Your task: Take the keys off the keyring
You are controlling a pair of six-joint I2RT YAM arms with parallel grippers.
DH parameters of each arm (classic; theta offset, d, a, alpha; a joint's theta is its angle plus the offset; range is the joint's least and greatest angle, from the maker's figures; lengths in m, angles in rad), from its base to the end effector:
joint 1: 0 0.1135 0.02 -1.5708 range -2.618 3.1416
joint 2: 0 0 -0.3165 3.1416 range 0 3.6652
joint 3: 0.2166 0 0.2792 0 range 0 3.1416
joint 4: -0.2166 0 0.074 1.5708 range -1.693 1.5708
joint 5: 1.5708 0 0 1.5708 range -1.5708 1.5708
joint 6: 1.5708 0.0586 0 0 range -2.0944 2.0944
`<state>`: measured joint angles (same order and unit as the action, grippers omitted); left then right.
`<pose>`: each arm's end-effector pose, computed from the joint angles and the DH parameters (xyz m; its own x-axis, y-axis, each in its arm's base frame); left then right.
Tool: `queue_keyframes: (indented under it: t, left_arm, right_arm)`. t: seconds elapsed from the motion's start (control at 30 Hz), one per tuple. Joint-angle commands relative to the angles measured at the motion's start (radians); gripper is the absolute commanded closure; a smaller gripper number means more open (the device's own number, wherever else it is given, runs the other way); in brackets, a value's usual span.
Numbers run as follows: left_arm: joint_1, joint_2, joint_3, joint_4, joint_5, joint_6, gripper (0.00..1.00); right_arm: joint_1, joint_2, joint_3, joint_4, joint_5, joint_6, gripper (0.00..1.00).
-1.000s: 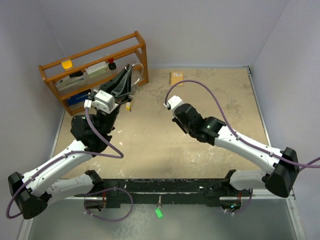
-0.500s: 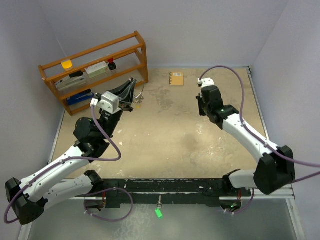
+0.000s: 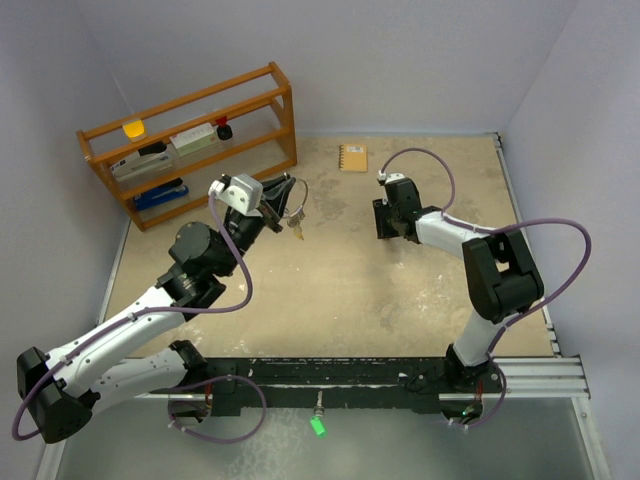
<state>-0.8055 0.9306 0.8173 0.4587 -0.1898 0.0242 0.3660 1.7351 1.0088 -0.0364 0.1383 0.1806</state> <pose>0.1690 -0.1600 0.4407 0.2486 -0.2245 -0.9422 0.5794 0.8140 -0.0411 0.3866 0.1395 0.1983 -0.6816 -0.0707 -0.7283 -0.1413 0.9893 0.0362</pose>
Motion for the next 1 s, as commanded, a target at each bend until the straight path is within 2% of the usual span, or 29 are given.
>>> queue_keyframes:
  t: [0.0,0.07,0.13,0.27,0.37,0.6,0.7,0.83,0.97]
  left_arm:
    - [0.002,0.001,0.055,0.037,0.018,-0.032,1.0]
    - [0.002,0.009,0.056,0.038,0.019,-0.031,1.0]
    - [0.002,0.018,0.062,0.039,0.022,-0.031,1.0]
    - [0.002,0.04,0.077,0.042,0.039,-0.03,1.0]
    - [0.002,0.06,0.091,0.045,0.057,-0.041,1.0]
    - [0.002,0.083,0.113,0.056,0.093,-0.088,1.0]
    - [0.002,0.088,0.119,0.058,0.098,-0.104,1.0]
    - [0.002,0.103,0.126,0.062,0.084,-0.121,1.0]
    - [0.001,0.113,0.13,0.067,0.084,-0.136,1.0]
  right_arm:
    - [0.001,-0.001,0.054,0.042,-0.012,0.001,0.46]
    - [0.001,-0.026,0.052,0.037,0.008,-0.005,0.42]
    - [0.002,-0.07,0.035,0.041,0.033,-0.03,0.41]
    - [0.002,-0.227,-0.034,0.063,-0.02,-0.07,0.41]
    - [0.004,-0.367,-0.125,0.128,-0.125,-0.09,0.41]
    - [0.023,-0.625,-0.315,0.313,-0.496,-0.083,0.43]
    - [0.066,-0.715,-0.373,0.368,-0.507,-0.064,0.47]
    - [0.19,-0.791,-0.415,0.425,-0.421,-0.086,0.52]
    - [0.283,-0.826,-0.459,0.528,-0.351,-0.103,0.53]
